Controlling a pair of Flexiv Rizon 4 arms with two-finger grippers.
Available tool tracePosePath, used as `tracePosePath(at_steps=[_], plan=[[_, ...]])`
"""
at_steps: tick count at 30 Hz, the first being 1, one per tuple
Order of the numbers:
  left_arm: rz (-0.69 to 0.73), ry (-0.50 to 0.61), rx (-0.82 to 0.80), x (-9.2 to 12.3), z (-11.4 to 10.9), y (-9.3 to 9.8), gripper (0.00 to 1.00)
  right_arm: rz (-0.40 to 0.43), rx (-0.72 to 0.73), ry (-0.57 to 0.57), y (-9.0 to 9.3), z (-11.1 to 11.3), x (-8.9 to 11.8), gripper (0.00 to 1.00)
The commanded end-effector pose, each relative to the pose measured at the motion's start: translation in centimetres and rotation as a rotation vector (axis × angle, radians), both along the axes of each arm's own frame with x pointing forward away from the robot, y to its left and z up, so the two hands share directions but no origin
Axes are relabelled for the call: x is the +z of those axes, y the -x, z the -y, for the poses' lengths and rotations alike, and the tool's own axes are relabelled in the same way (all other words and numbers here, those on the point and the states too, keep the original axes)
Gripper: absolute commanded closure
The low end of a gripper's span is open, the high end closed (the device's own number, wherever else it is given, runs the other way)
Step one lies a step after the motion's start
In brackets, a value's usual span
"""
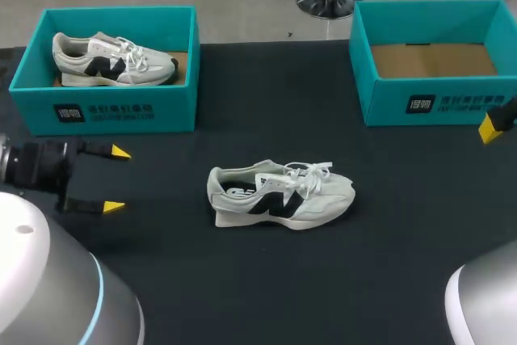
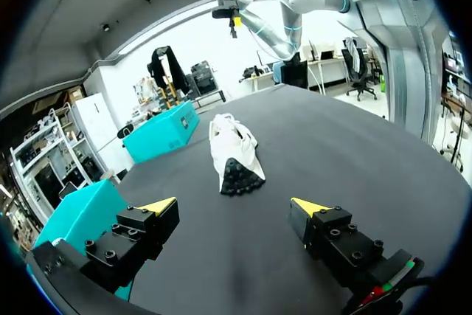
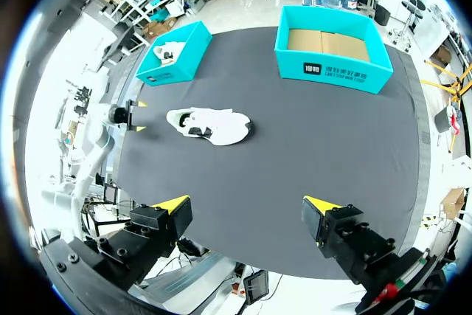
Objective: Take the shoe out of the shoebox, open the shoe tongue, remove and reinsert the insole, then place the shoe into the shoebox
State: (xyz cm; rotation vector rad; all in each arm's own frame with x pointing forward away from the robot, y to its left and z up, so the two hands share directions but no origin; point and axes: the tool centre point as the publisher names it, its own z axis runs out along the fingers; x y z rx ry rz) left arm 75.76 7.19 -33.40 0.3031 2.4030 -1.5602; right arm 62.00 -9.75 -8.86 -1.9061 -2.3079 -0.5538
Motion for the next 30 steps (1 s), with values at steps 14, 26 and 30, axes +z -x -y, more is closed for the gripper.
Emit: tracePosePath(at_steps=[14,26,30], plan=[[-0.107,0.131,-0.063,-2.6,4.1,0.4,0.00,-0.006,0.001,0.002,-0.3,0.0,0.1,0.00],[-0.157,0.161,-0.026,-5.2,7.7,-0.1,0.00,-0.006,0.001,0.002,-0.3,0.0,0.1,0.00],[-0.165,0.162,-0.022,-5.6,8.9,-0.2,0.00,-0.006,0.001,0.002,-0.3,0.0,0.1,0.00]])
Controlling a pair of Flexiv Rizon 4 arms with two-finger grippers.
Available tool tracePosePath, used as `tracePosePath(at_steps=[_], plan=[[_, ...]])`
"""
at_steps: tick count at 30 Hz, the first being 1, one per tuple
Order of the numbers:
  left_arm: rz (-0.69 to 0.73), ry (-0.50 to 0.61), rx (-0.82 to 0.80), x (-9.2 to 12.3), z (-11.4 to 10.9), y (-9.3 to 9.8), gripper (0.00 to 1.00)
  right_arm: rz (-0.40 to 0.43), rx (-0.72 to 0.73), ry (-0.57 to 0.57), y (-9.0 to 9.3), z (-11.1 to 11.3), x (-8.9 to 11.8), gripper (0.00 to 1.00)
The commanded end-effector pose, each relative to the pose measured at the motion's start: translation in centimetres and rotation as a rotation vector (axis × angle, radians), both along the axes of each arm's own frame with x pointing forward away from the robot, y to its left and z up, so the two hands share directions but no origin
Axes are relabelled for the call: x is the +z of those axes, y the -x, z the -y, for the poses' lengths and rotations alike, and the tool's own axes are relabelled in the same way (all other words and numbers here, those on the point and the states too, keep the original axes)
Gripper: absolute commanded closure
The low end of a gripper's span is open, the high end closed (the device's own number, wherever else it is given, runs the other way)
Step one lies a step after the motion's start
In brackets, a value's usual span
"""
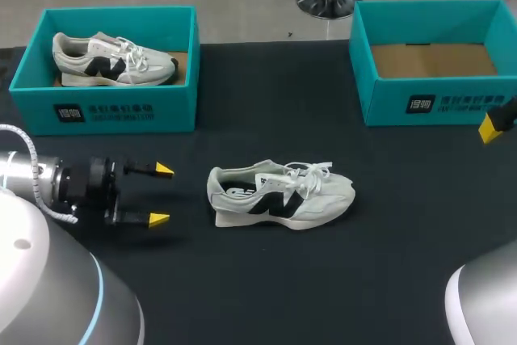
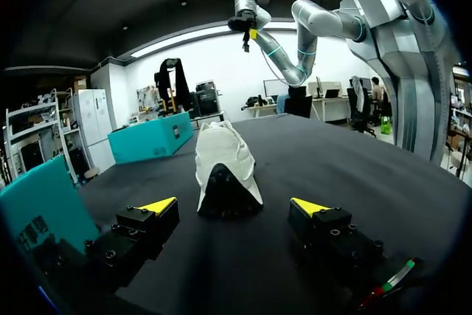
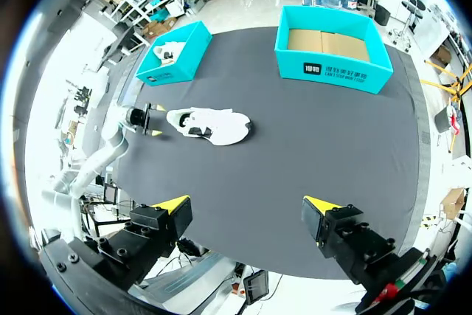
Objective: Take the shoe out of the shoebox, open the shoe tongue, remove and reinsert the insole, then place the shoe into the shoebox
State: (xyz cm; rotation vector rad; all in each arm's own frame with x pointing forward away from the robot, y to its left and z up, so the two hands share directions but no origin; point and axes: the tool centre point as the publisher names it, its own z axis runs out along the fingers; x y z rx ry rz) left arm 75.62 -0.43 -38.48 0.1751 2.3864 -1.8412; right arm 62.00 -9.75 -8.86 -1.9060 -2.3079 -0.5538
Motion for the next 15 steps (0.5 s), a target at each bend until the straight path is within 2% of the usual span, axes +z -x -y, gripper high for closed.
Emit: tracePosePath(at_steps=[1,15], plan=[[0.001,0.007,-0.001,-0.6,1.6,-0.3,0.00,-0.006,0.001,0.002,-0.3,0.0,0.1,0.00],[-0.011,-0.018,0.038,-2.0,5.1,-0.8,0.00,-0.006,0.001,0.002,-0.3,0.0,0.1,0.00]])
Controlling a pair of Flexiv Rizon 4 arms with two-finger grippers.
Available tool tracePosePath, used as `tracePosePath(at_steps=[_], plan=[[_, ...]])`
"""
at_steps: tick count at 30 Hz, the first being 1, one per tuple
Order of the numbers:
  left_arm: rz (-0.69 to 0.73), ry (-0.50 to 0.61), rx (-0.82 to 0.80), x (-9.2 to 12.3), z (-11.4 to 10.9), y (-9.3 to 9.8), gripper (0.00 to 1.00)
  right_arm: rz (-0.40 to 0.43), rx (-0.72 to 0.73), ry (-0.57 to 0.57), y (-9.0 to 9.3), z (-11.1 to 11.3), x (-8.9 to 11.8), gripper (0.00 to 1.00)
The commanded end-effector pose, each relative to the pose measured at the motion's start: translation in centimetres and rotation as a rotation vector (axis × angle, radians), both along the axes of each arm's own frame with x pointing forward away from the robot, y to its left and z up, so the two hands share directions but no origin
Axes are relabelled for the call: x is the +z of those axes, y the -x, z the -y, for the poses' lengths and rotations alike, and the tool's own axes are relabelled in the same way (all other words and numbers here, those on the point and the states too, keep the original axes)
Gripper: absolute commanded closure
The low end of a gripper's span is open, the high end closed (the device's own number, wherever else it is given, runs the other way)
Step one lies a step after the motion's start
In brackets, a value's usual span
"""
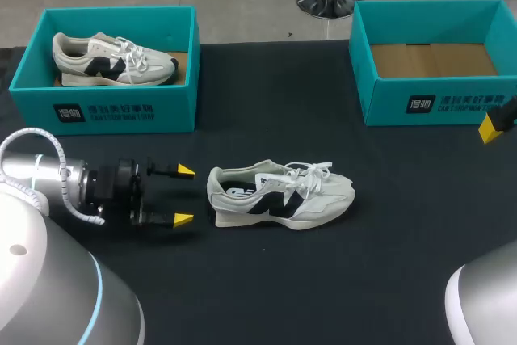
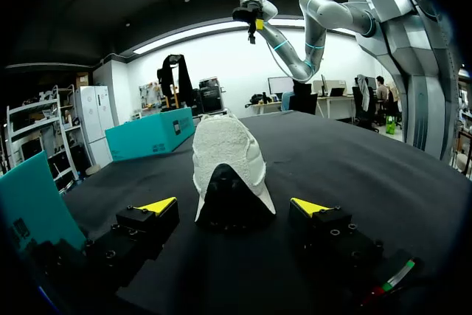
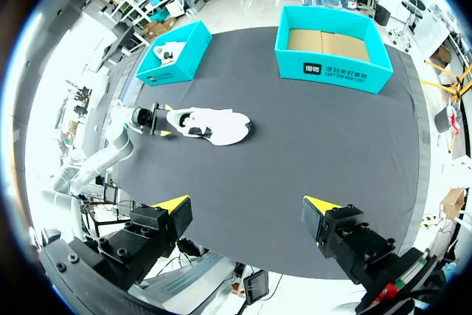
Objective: Take the shoe out of the shoebox, open the shoe tongue, remove and reinsert the insole, then place the shoe into the shoebox
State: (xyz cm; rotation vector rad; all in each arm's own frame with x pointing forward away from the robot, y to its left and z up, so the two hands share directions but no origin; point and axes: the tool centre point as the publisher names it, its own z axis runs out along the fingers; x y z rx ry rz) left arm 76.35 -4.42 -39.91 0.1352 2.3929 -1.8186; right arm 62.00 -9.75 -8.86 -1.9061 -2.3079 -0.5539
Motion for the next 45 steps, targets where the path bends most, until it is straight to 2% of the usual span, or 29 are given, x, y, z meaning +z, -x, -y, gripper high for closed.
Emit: tracePosePath(at_steps=[1,13,25,39,40,41,42,45], plan=[[-0.007,-0.010,0.010,-0.7,1.3,-0.1,0.00,-0.006,0.001,0.002,-0.3,0.0,0.1,0.00],[-0.016,-0.028,0.017,-1.5,3.5,-0.2,0.00,-0.006,0.001,0.002,-0.3,0.0,0.1,0.00],[-0.061,-0.053,0.015,-2.8,4.5,-1.2,0.00,-0.006,0.001,0.002,-0.3,0.0,0.1,0.00],[-0.066,-0.065,0.003,-2.5,5.4,-1.2,0.00,-0.006,0.001,0.002,-0.3,0.0,0.1,0.00],[-0.066,-0.067,0.003,-2.5,5.4,-1.2,0.39,-0.006,0.001,0.002,-0.3,0.0,0.1,0.00],[-0.068,-0.072,0.007,-2.6,5.4,-1.2,0.89,-0.006,0.001,0.002,-0.3,0.0,0.1,0.00],[-0.067,-0.074,0.005,-2.6,5.4,-1.2,1.00,-0.006,0.001,0.002,-0.3,0.0,0.1,0.00],[-0.058,-0.103,-0.003,-2.6,5.4,-1.0,1.00,-0.006,0.001,0.002,-0.3,0.0,0.1,0.00]])
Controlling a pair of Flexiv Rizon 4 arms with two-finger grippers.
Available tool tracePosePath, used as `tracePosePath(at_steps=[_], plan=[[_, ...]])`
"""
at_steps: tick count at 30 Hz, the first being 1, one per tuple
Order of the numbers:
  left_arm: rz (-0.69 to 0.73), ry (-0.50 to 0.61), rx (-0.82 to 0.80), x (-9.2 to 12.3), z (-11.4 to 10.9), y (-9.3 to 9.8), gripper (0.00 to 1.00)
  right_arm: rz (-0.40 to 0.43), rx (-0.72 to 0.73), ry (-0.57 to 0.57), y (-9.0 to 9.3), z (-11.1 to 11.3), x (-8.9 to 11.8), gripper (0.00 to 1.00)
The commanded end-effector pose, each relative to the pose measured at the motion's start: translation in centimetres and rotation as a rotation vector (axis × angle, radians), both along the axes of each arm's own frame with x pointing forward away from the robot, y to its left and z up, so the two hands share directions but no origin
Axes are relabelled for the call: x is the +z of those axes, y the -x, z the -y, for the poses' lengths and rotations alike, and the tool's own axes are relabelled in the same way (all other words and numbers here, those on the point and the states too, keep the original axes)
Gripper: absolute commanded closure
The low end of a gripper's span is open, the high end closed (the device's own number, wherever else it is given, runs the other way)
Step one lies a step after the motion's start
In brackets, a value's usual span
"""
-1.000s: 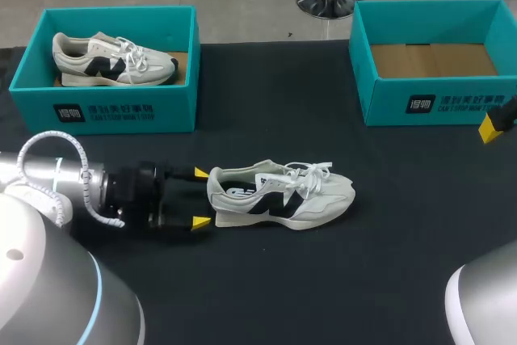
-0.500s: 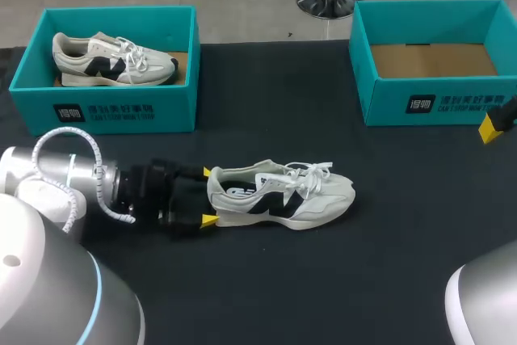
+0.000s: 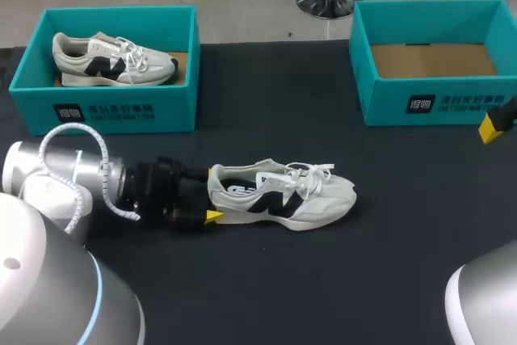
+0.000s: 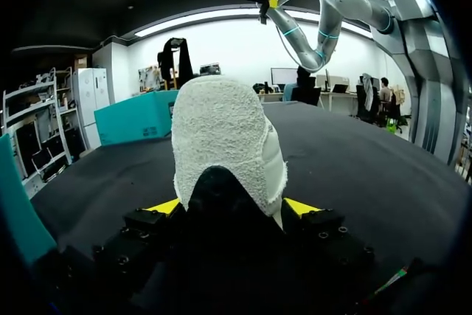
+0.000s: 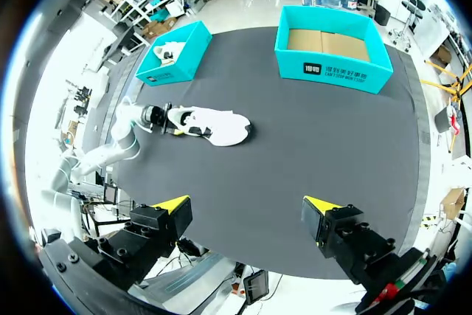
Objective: Take the shoe out of the shoebox, open the shoe tongue, remove and reinsert the insole, then place the shoe into the shoebox
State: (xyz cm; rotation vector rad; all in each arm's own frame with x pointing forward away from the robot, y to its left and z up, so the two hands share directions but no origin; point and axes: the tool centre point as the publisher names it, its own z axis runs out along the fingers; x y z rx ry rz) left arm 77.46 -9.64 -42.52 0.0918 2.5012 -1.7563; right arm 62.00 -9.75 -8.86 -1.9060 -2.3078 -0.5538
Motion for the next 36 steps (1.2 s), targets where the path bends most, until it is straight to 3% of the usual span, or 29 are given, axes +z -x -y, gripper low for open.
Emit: tracePosePath(at_steps=[1,18,22,27,36], plan=[[0.003,-0.036,-0.007,0.0,0.1,0.1,1.00,-0.006,0.001,0.002,-0.3,0.0,0.1,0.00],[0.012,-0.047,-0.004,0.0,0.1,0.0,1.00,-0.006,0.001,0.002,-0.3,0.0,0.1,0.00],[0.012,-0.047,-0.004,0.0,0.1,0.0,1.00,-0.110,-0.014,0.156,-2.8,-4.2,0.1,0.00],[0.012,-0.047,-0.004,0.0,0.1,0.0,1.00,-0.184,-0.073,0.233,-5.1,-9.5,-3.1,0.00],[0.012,-0.047,-0.004,0.0,0.1,0.0,1.00,-0.194,-0.183,0.299,-7.6,-16.3,-8.1,0.00]])
